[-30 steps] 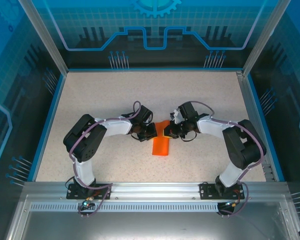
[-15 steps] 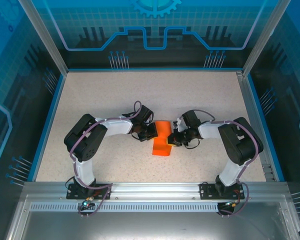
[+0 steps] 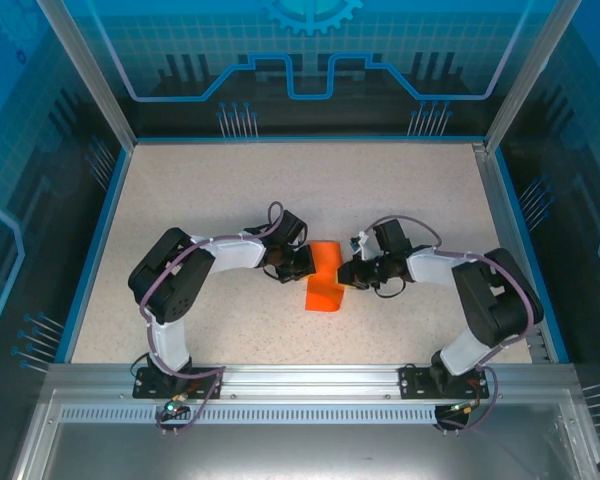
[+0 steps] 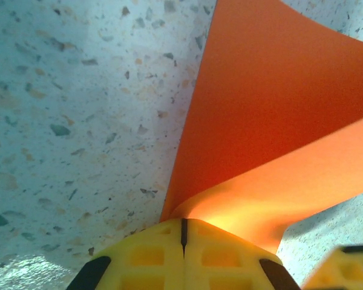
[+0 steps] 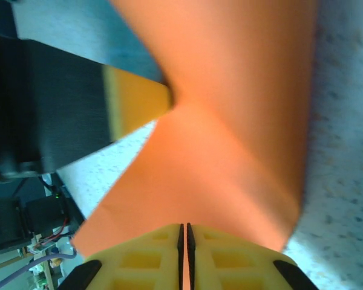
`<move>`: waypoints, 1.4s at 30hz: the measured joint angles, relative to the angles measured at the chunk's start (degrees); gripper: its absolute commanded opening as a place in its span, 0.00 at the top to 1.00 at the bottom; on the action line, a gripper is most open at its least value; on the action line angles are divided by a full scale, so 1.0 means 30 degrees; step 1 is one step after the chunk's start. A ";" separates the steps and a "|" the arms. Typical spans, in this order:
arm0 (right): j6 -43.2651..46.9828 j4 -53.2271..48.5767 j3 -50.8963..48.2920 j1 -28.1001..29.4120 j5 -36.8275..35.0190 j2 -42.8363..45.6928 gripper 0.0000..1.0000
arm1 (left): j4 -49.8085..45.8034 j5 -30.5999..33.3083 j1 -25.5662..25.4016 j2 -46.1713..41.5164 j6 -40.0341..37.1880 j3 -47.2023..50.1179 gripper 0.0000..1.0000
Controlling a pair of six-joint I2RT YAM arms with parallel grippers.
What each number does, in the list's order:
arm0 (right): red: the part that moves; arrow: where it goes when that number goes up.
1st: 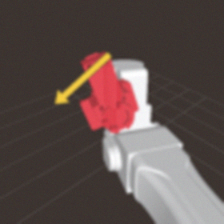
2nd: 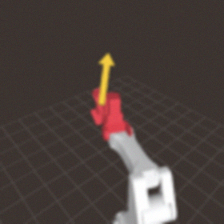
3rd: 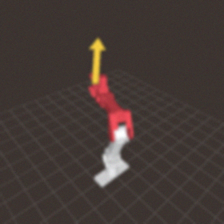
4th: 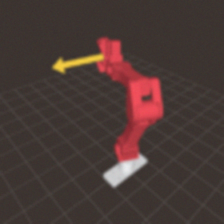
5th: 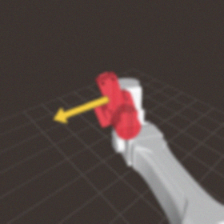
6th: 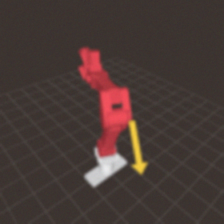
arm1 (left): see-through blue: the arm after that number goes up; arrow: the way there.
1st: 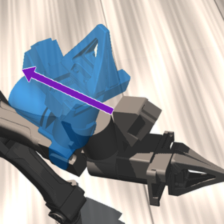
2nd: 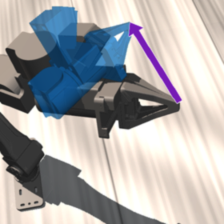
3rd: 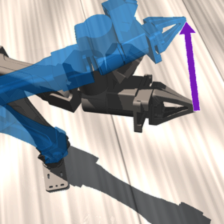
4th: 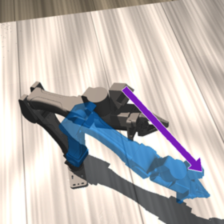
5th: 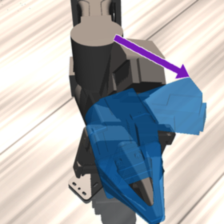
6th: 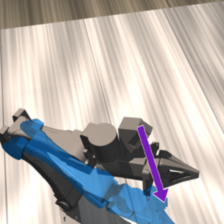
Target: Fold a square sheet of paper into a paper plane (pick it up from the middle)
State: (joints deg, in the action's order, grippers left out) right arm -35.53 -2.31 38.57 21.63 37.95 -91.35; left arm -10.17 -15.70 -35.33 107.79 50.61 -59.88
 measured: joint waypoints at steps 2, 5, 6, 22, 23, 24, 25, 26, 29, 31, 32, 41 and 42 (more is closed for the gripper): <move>-0.0007 0.0160 0.0000 0.0066 0.0066 0.0277 0.88 | -0.0007 0.0000 0.0000 0.0000 -0.0007 0.0000 1.00; -0.0073 0.0357 -0.0044 0.0226 0.0102 -0.0262 0.90 | -0.0007 0.0000 0.0000 0.0007 -0.0044 -0.0007 1.00; -0.0080 0.0488 -0.0117 0.0291 0.0087 -0.0554 0.91 | -0.0007 0.0000 0.0000 0.0007 -0.0044 -0.0007 1.00; 0.0007 0.0357 -0.1253 0.0561 0.0029 0.0051 0.89 | -0.0022 0.0066 -0.0029 0.0022 -0.0058 -0.0036 1.00; 0.0000 0.0270 -0.1246 0.0656 0.0073 0.0364 0.89 | -0.0022 0.0066 -0.0029 0.0022 -0.0051 -0.0036 1.00; 0.0007 0.0175 -0.1231 0.0801 0.0102 0.0656 0.89 | -0.0022 0.0073 -0.0029 0.0022 -0.0058 -0.0036 1.00; 0.0007 0.0095 -0.1195 0.0969 0.0095 0.0780 0.89 | -0.0022 0.0073 -0.0029 0.0022 -0.0058 -0.0036 1.00; 0.0007 0.0073 -0.1180 0.1122 0.0095 0.0780 0.89 | -0.0022 0.0073 -0.0029 0.0022 -0.0058 -0.0036 1.00; -0.0022 0.0029 -0.1180 0.1632 0.0066 0.0503 0.90 | -0.0022 0.0073 -0.0029 0.0022 -0.0058 -0.0036 1.00; -0.0109 0.0226 -0.1268 0.1829 0.0044 -0.0029 0.90 | -0.0022 0.0073 -0.0029 0.0022 -0.0058 -0.0036 1.00; -0.0146 0.0364 -0.1370 0.1836 0.0000 -0.0299 0.91 | -0.0022 0.0073 -0.0029 0.0022 -0.0058 -0.0036 1.00; -0.0255 0.1304 -0.1756 0.1909 0.0437 -0.1224 0.91 | -0.0022 0.0080 -0.0036 0.0022 -0.0240 -0.0036 1.00; -0.0277 0.1122 -0.1800 0.1923 0.0342 -0.1035 0.91 | -0.0022 0.0080 -0.0029 0.0022 -0.0291 -0.0036 1.00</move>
State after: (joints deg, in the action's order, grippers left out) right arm -36.36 1.06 33.17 27.40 38.98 -94.45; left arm -10.24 -15.46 -35.42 107.85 49.74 -59.99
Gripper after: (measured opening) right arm 0.088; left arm 0.047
